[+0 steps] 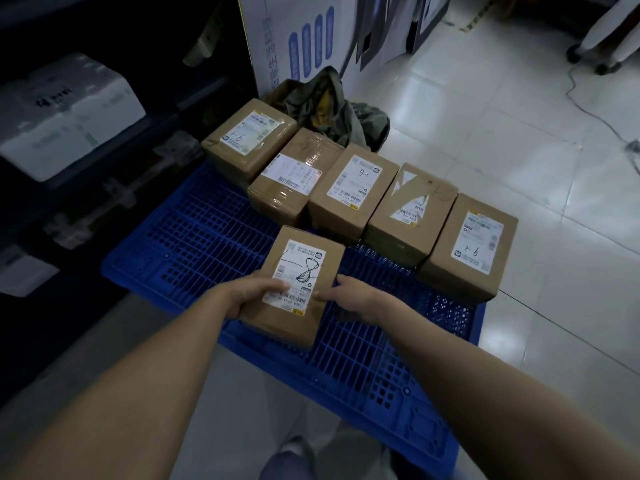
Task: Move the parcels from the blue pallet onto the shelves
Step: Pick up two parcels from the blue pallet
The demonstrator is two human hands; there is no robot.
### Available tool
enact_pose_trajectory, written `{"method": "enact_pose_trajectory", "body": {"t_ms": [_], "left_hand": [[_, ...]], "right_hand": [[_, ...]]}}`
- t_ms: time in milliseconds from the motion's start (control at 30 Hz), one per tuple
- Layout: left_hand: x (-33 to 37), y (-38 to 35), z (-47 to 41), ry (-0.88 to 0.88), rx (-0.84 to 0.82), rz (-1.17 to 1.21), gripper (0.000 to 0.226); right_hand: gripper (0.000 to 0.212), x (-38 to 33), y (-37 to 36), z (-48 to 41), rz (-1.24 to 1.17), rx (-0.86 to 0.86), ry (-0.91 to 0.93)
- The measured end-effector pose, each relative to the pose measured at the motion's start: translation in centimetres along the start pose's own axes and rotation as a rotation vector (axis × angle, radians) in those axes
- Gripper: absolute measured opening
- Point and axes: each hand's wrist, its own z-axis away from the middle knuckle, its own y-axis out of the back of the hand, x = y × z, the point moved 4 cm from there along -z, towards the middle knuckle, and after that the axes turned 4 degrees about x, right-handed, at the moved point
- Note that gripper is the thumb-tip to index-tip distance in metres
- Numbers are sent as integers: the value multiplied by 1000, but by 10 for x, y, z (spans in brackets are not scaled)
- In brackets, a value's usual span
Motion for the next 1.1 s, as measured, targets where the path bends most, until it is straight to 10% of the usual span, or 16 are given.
{"method": "enact_pose_trajectory", "body": {"t_ms": [233, 467, 800, 1100], "left_hand": [[0, -22, 19, -95, 28, 192, 65], [67, -34, 76, -265, 75, 172, 75], [159, -105, 76, -374, 55, 169, 81], [187, -150, 32, -349, 106, 159, 82]], "right_hand": [[21, 6, 16, 14, -248, -19, -34], [55, -17, 82, 70, -317, 3, 49], [51, 30, 247, 92, -414, 658, 4], [47, 86, 284, 54, -580, 465, -157]]}}
